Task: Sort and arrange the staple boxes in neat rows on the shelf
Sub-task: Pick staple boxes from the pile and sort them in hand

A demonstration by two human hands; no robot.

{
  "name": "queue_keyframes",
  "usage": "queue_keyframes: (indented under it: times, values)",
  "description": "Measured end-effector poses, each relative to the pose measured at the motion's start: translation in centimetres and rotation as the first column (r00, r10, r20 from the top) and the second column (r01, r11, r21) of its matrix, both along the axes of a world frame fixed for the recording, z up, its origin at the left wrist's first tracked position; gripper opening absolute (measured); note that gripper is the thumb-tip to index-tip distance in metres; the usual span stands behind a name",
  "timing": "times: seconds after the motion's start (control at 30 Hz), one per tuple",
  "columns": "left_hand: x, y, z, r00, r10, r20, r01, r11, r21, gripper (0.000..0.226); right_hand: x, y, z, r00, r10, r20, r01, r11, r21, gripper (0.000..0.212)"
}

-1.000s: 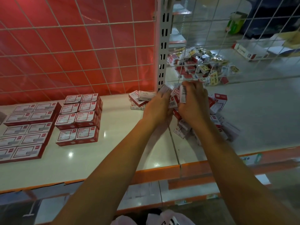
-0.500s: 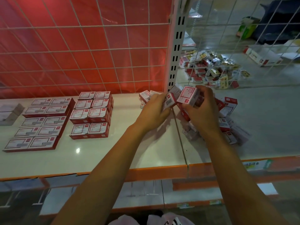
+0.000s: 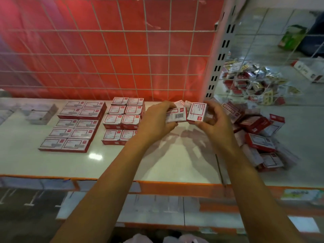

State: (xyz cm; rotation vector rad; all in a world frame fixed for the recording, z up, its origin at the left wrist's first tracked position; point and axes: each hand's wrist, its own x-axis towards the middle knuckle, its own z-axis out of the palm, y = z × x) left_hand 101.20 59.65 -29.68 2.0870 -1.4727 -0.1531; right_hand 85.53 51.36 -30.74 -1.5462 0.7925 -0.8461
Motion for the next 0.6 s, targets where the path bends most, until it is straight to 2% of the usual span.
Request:
queue_keyframes:
  times: [0.23, 0.6]
  values:
    - [2.2, 3.1, 0.8, 0.997, 0.039, 0.068, -0.036, 0.998, -0.042, 0.053, 2.8, 1.7, -0.3, 0.996, 0.08, 0.041, -0.081, 0.996, 0.041, 0.066]
    - [4.9, 7.8, 0.5, 0.99, 0.127, 0.068, -0.124, 0.991, -0.046, 0.055, 6.5, 5.1, -0.3, 0.982, 0.176, 0.064, -0.181, 0.98, 0.081, 0.067]
